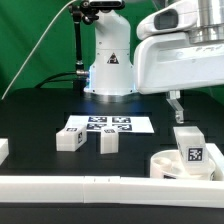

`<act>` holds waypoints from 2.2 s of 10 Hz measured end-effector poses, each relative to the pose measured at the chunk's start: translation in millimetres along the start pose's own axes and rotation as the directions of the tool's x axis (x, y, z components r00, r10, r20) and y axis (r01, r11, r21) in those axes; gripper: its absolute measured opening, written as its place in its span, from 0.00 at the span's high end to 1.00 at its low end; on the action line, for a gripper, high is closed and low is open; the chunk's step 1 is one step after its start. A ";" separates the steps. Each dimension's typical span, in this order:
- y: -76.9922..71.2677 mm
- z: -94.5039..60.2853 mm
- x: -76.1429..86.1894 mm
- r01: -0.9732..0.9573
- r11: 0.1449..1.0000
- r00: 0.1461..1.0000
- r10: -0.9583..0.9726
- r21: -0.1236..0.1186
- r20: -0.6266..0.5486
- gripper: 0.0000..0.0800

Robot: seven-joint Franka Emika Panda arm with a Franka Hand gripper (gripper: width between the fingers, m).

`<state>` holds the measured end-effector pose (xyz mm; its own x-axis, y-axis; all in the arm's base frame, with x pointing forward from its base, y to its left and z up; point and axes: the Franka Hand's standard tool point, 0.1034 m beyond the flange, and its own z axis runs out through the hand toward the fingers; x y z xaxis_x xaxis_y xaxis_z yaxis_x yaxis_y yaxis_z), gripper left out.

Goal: Assemble stool

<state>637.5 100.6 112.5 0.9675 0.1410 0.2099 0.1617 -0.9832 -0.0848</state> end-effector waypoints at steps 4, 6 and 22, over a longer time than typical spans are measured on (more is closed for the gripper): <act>1.0 -3.3 4.4 0.290 0.957 0.957 -0.289 -0.014 0.018 0.19; 2.2 -3.4 4.4 0.418 0.908 0.908 -0.418 -0.017 0.023 0.19; 18.3 31.0 -14.3 0.989 0.133 0.121 -0.981 0.068 0.154 0.19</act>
Offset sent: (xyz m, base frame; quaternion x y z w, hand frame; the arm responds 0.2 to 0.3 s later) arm 0.0000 0.0000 0.0000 0.0000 0.0000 -0.1938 0.9810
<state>632.6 84.2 77.8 -0.0117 0.9991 -0.0414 0.9914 0.0170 0.1301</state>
